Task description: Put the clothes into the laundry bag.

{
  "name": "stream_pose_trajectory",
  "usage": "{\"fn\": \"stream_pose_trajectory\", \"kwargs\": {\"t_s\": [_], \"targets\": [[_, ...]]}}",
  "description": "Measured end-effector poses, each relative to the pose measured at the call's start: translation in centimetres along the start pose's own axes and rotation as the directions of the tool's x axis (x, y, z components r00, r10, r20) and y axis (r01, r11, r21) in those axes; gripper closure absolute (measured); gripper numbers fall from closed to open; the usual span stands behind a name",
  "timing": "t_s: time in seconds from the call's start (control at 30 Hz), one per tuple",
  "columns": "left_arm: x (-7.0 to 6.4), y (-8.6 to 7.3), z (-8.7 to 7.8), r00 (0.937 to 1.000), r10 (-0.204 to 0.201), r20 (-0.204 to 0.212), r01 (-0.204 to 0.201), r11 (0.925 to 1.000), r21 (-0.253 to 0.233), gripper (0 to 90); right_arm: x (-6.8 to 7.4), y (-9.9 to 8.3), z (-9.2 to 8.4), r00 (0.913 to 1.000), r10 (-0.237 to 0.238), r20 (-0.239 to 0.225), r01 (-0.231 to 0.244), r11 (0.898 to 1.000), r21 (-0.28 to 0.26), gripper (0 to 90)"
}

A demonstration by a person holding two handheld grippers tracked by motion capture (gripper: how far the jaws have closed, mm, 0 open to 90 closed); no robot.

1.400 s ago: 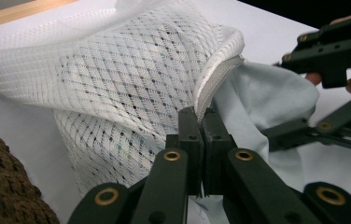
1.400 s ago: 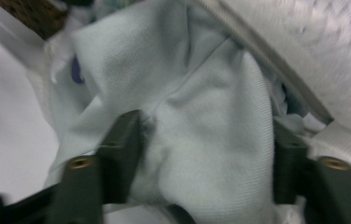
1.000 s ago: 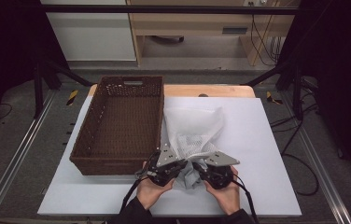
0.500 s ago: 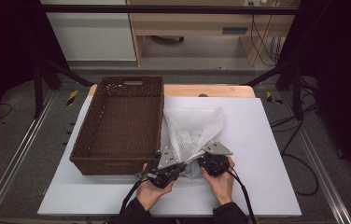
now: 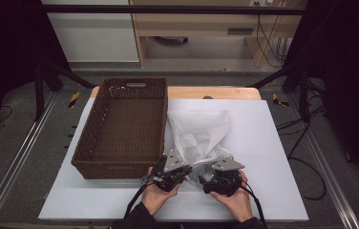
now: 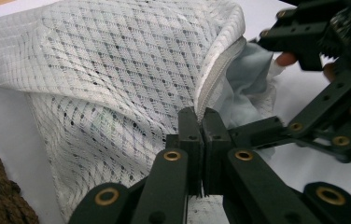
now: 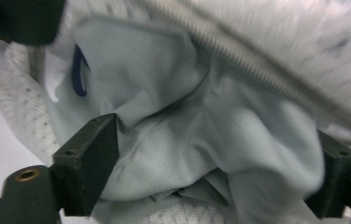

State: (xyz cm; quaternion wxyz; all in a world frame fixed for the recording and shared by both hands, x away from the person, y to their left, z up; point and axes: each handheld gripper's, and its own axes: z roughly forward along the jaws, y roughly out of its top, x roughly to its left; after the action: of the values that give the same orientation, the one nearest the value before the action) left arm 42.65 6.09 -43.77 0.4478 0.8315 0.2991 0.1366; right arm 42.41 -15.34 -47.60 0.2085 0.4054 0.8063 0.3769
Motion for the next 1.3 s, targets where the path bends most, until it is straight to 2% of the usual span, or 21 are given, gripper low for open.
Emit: {"fn": "stream_pose_trajectory", "kwargs": {"t_s": [0.07, 0.13, 0.17, 0.2, 0.3, 0.37, 0.43, 0.47, 0.57, 0.6, 0.63, 0.67, 0.7, 0.73, 0.8, 0.9, 1.03, 1.1, 1.17, 1.27, 1.3], "targets": [[0.0, 0.0, 0.1, 1.0000, 0.001, 0.001, -0.001, 1.0000, 0.003, 88.4, 0.1, -0.1, 0.5, 0.9999, 0.008, 0.008, -0.008, 1.000, 0.016, 31.1], [-0.1, 0.0, 0.2, 1.0000, 0.002, 0.002, -0.002, 1.0000, 0.007, 88.4, 0.1, -0.1, 0.9, 0.9997, 0.003, 0.022, -0.004, 1.000, 0.018, 48.7], [-0.1, 0.0, 0.2, 1.0000, 0.003, 0.001, -0.003, 1.0000, 0.006, 88.3, 0.0, 0.0, 1.0, 0.9994, 0.028, 0.020, -0.028, 1.000, 0.008, 59.7], [0.0, 0.0, 0.2, 1.0000, 0.001, 0.002, -0.001, 1.0000, 0.004, 88.4, -0.2, 0.1, 0.9, 0.9991, 0.037, 0.023, -0.037, 0.999, -0.006, 67.0], [0.0, 0.2, -0.2, 0.9999, -0.003, 0.011, 0.003, 1.0000, -0.007, 88.4, -0.1, 0.6, 0.5, 0.9990, 0.039, 0.021, -0.038, 0.999, -0.038, 71.0], [-0.1, 0.6, -0.8, 0.9998, 0.001, 0.019, -0.001, 0.9997, -0.024, 88.4, 0.4, 1.1, 0.1, 0.9994, 0.035, -0.006, -0.036, 0.996, -0.080, 71.5], [-0.4, 1.0, -1.4, 0.9998, 0.007, 0.020, -0.006, 0.9992, -0.040, 88.5, 0.8, 1.8, -0.2, 0.9989, 0.037, -0.027, -0.040, 0.992, -0.117, 71.6], [-0.6, 1.2, -1.8, 0.9996, 0.016, 0.024, -0.015, 0.9986, -0.050, 88.5, 0.9, 2.1, -0.1, 0.9984, 0.046, -0.033, -0.050, 0.992, -0.119, 71.7], [-0.9, 1.5, -2.4, 0.9993, 0.029, 0.024, -0.028, 0.9978, -0.061, 88.6, 0.7, 3.0, 1.5, 0.9972, 0.070, -0.026, -0.073, 0.989, -0.127, 71.8], [-0.9, 1.4, -2.5, 0.9992, 0.030, 0.027, -0.028, 0.9980, -0.056, 88.6, 0.4, 3.1, 2.0, 0.9968, 0.080, -0.007, -0.080, 0.989, -0.124, 71.9], [-0.9, 1.4, -2.5, 0.9992, 0.030, 0.027, -0.029, 0.9981, -0.054, 88.6, -0.1, 3.0, 3.2, 0.9940, 0.094, 0.056, -0.087, 0.989, -0.116, 72.0], [-0.9, 1.3, -2.5, 0.9990, 0.031, 0.031, -0.029, 0.9983, -0.050, 88.6, -0.3, 2.9, 3.6, 0.9915, 0.103, 0.080, -0.093, 0.989, -0.113, 72.1], [-0.8, 1.1, -2.5, 0.9991, 0.030, 0.031, -0.029, 0.9986, -0.045, 88.6, -0.8, 2.7, 4.2, 0.9837, 0.131, 0.124, -0.118, 0.987, -0.107, 72.2], [-0.7, 1.0, -2.4, 0.9991, 0.029, 0.029, -0.028, 0.9988, -0.041, 88.6, -1.2, 2.6, 4.5, 0.9780, 0.156, 0.138, -0.140, 0.982, -0.124, 72.1], [-0.4, 0.7, -2.1, 0.9993, 0.015, 0.034, -0.014, 0.9995, -0.028, 88.6, -1.3, 2.5, 4.4, 0.9723, 0.166, 0.164, -0.146, 0.981, -0.128, 71.5], [-0.2, 0.4, -1.5, 0.9995, 0.006, 0.031, -0.006, 0.9999, -0.012, 88.5, -1.0, 2.6, 3.8, 0.9779, 0.133, 0.161, -0.115, 0.987, -0.115, 64.6], [0.0, 0.2, -0.9, 0.9997, 0.001, 0.023, -0.001, 1.0000, 0.000, 88.4, -0.9, 2.5, 2.1, 0.9884, 0.082, 0.128, -0.066, 0.990, -0.122, 39.4], [0.1, 0.2, -0.9, 0.9998, -0.003, 0.021, 0.003, 1.0000, -0.003, 88.4, -0.9, 2.3, 1.0, 0.9933, 0.077, 0.086, -0.064, 0.988, -0.139, 27.1], [0.1, 0.2, -0.9, 0.9998, -0.006, 0.018, 0.006, 0.9999, -0.010, 88.4, -0.7, 2.0, 0.0, 0.9963, 0.073, 0.046, -0.066, 0.988, -0.142, 20.5], [0.2, 0.3, -0.9, 0.9998, -0.009, 0.015, 0.009, 0.9999, -0.013, 88.4, -0.2, 1.4, -0.7, 0.9985, 0.052, 0.019, -0.050, 0.990, -0.130, 19.7], [0.2, 0.3, -0.9, 0.9998, -0.010, 0.017, 0.010, 0.9999, -0.013, 88.4, 0.0, 1.2, -0.6, 0.9990, 0.039, 0.022, -0.036, 0.993, -0.114, 25.1]]}}
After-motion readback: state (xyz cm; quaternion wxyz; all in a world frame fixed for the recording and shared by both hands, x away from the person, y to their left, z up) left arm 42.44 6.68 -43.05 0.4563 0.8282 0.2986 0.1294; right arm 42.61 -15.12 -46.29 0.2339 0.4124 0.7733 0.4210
